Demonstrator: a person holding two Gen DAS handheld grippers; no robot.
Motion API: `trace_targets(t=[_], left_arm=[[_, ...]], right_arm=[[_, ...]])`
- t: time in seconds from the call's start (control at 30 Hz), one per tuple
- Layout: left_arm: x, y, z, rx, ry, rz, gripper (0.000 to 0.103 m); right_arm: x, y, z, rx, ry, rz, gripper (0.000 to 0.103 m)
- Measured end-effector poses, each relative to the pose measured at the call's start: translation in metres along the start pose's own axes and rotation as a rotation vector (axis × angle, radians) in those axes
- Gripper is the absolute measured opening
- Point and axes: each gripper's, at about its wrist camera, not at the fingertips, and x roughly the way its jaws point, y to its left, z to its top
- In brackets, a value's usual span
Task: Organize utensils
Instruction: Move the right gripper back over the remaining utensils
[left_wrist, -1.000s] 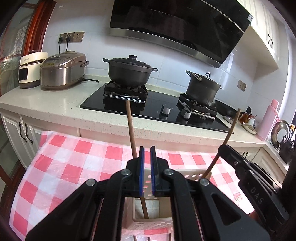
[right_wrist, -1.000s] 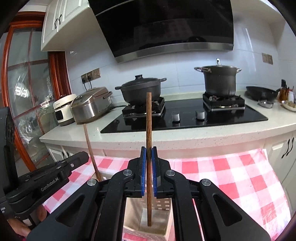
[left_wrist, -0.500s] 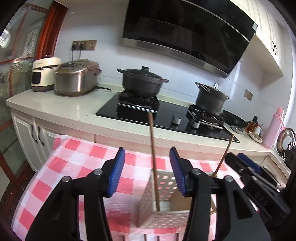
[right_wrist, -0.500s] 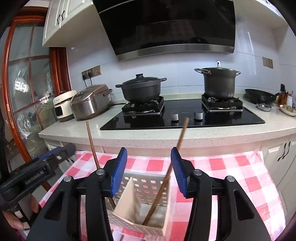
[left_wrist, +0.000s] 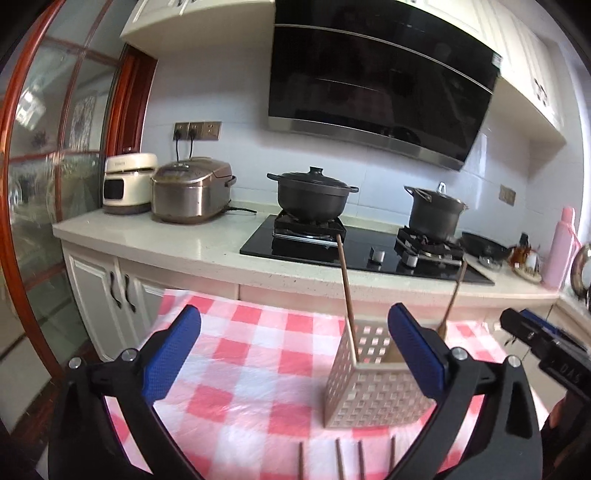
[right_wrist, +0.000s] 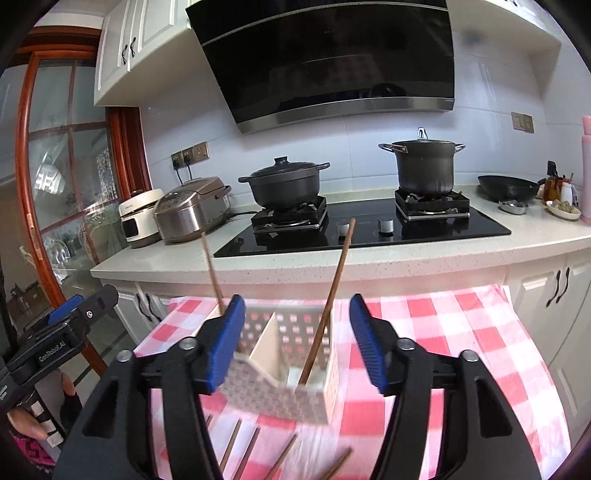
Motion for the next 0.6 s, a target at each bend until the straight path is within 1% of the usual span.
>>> trace_targets(t=[0.17, 0.23, 0.37, 0.43, 0.6], left_arm=[[-0.038, -0.008, -0.025, 0.109, -0.013, 0.026, 0.098], [-0.047, -0.012, -0.035, 0.133, -0.007, 0.026, 0.098], [-0.061, -0.016, -0.064, 0.169, 0.036, 0.021, 0.098], [-0.064, -0.016, -0.080, 0.170, 0.065, 0.022, 0.098], [-0.057, -0.013, -0.110, 0.165, 0.146, 0.034, 0.098]], right_arm=[[-0.030, 0.001, -0.029, -0.017, 0.025, -0.030, 0.066], [-0.041, 0.002, -0.046, -0.027, 0.050, -0.041, 0.067], [-0.057, 0.004, -0.075, -0.041, 0.089, -0.055, 0.068], [-0.064, 0.007, -0.091, -0.049, 0.104, -0.063, 0.070], [-0.073, 0.005, -0.125, -0.042, 0.143, -0.076, 0.071]])
